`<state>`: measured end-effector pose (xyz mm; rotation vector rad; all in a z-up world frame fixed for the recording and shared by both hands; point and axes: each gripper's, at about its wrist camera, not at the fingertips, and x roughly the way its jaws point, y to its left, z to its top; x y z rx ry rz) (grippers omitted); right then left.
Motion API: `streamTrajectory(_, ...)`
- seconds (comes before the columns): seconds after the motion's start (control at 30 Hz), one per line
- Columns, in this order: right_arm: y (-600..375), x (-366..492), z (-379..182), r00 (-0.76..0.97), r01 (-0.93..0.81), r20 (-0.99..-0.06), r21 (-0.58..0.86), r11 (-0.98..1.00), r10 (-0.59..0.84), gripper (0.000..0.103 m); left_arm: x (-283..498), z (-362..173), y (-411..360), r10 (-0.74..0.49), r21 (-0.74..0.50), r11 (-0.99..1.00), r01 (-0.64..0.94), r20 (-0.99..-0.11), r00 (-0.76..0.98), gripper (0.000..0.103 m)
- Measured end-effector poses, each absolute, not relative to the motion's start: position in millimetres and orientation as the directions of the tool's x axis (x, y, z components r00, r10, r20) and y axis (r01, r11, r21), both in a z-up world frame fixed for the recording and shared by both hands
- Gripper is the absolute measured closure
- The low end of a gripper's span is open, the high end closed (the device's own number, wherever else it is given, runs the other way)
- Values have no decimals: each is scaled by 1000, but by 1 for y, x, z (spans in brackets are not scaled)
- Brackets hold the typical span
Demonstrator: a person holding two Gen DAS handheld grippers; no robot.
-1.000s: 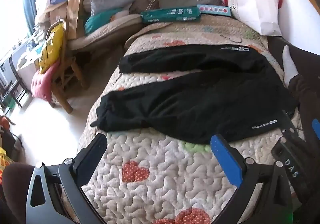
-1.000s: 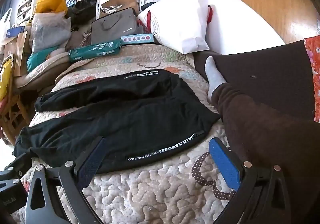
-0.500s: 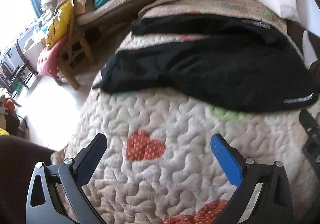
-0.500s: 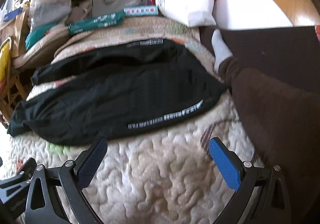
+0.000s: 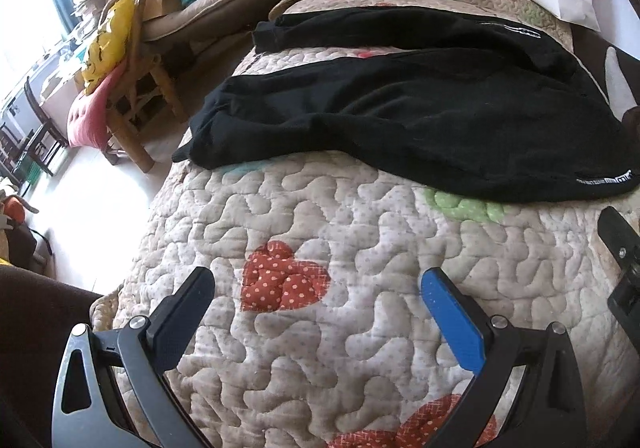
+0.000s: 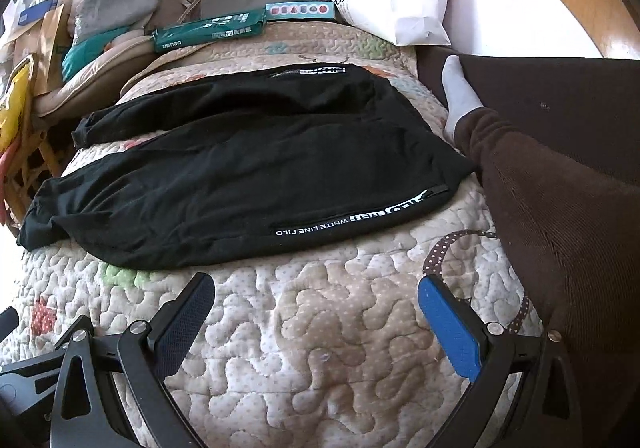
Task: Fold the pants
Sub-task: 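Move both grippers toward the black pants lying on the bed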
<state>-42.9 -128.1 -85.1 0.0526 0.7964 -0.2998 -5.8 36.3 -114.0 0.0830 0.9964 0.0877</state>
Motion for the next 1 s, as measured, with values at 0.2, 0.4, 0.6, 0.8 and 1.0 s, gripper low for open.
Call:
streamTrajectory(0.2,-127,-43,-83,669,279,-702,-66,958,-243,0,-9,-105,22,93,135,990,34,-822,562,9)
streamTrajectory(0.4,-128,-42,-82,673,284,-699,-60,957,-243,0,-16,-99,7,98,187,979,86,-792,603,9)
streamTrajectory(0.6,-129,-42,-81,673,289,-698,-58,956,-246,0,-16,-97,8,89,171,982,78,-789,608,9)
streamTrajectory(0.8,-129,-41,-81,678,284,-692,-63,957,-247,0,-13,-97,17,83,149,987,64,-802,592,9)
streamTrajectory(1.0,-127,-42,-82,678,281,-693,-66,958,-246,0,-12,-99,23,82,141,988,57,-809,582,9)
